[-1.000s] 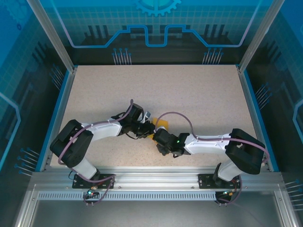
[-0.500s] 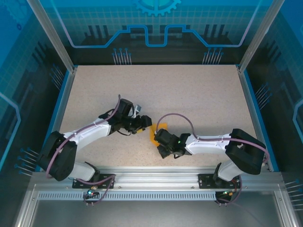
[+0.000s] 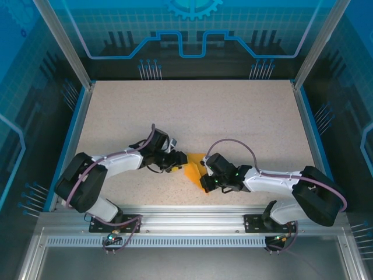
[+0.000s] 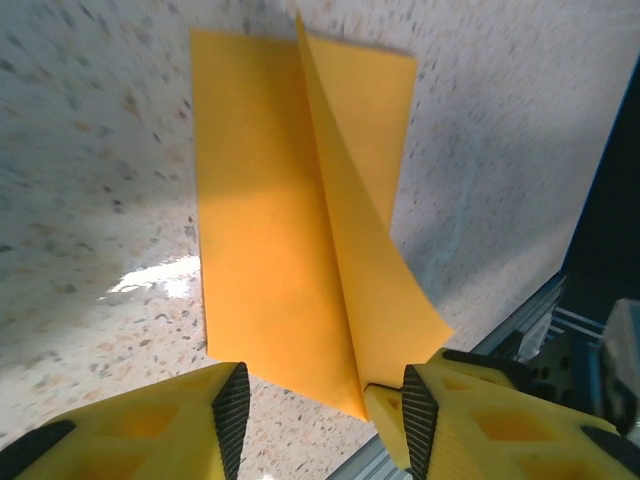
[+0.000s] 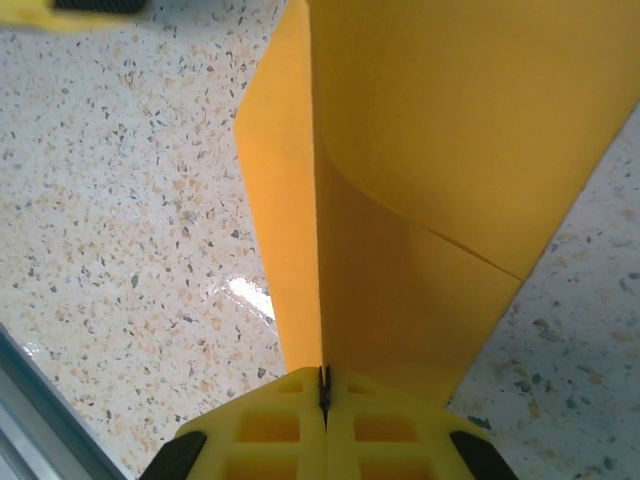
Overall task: Fold a paper plane with a square sheet of paper (fold left side to right side)
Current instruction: Fourth fold the wing at the center of the table.
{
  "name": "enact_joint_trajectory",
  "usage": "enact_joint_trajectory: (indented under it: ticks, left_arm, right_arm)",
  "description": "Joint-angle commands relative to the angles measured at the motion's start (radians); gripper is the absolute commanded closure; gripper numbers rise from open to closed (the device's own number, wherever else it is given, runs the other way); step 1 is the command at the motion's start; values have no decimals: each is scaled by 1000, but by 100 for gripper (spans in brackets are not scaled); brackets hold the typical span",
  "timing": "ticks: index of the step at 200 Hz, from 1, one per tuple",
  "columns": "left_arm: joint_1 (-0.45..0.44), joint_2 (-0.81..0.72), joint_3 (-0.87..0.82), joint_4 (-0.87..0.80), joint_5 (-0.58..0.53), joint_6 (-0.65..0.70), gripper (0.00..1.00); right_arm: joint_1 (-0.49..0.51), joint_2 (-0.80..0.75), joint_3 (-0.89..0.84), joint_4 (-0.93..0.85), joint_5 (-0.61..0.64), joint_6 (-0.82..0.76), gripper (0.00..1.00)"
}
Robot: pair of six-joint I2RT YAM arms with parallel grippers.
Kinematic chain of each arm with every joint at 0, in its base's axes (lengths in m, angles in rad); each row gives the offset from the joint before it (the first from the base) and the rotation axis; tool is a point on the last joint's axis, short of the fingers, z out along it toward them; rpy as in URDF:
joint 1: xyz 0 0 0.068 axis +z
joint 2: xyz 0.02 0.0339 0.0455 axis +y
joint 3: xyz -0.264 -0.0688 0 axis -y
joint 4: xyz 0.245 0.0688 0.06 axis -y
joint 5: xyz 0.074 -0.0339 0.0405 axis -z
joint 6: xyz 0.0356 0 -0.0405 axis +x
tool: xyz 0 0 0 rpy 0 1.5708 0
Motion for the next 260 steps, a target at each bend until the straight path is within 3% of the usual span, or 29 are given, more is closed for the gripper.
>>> enact_joint_trajectory:
  ticks: [1,112,162,260]
  left_arm:
    - [-31,54,46,50,37,-23,52]
    - [-81,206,126,65,34,-25,51]
    - [-90,253,166,-7,9,-20,49]
    - [-95,274,193,-107,-41,5,50]
  right_arm:
    - [-35,-11,-28,69,-97,24,96]
    - [-109,25,-82,159,-198,69,96]
    - [-126,47,-88,179,-222,81,94]
    - [-138,35,-82,181,-233,81,81]
